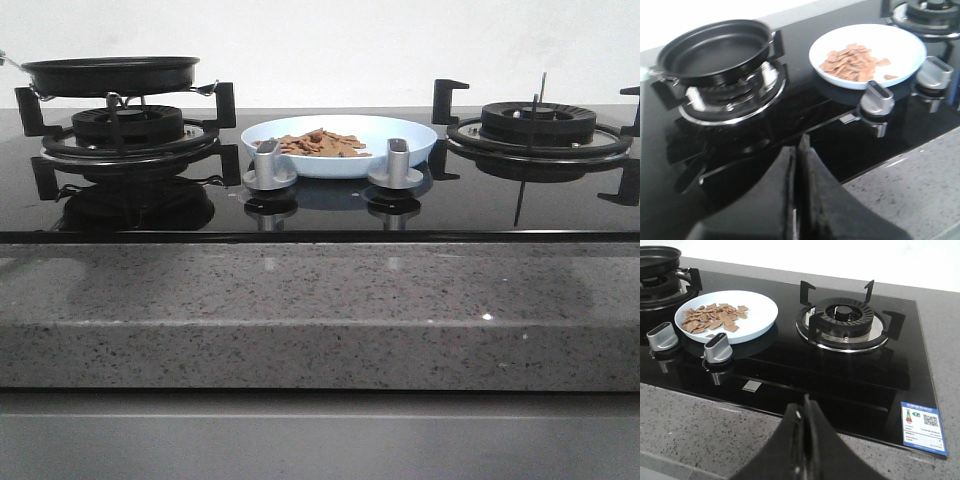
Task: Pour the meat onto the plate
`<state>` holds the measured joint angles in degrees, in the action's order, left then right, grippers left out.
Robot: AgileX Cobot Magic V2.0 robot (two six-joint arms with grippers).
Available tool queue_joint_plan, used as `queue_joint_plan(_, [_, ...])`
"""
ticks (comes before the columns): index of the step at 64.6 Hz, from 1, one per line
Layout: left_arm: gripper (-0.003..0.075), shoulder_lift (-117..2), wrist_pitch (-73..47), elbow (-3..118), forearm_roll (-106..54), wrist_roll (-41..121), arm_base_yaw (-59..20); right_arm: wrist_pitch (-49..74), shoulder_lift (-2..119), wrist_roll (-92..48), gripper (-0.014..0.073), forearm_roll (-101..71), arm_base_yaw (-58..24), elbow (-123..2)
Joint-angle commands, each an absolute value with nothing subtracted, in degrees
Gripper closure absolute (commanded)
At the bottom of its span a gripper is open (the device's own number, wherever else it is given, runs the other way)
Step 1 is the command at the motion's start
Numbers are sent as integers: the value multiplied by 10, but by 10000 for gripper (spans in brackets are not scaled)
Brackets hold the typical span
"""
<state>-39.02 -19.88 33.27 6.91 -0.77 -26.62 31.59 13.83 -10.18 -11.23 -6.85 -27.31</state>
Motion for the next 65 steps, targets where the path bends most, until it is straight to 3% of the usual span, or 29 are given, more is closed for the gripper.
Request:
queue_joint_plan(1, [741,-384,-127,345,41,19,-271,268,143,-107,657,-115,-68,-289])
queue_joint_plan(15, [741,-282,-63,256,19,19,-231,268,143,-107,657,-115,-68,-289])
queue_joint_plan(31, [741,-68,-67,110,-12,19,-64,268,143,-107,657,-115,-68,-289])
queue_joint_plan(40, [741,14,-80,57,-26,19,-7,268,143,-107,657,-115,-68,-289])
queue_joint_plan(65, [741,11,-47,-5,-51,19,7,270,143,-107,657,-115,-68,-289])
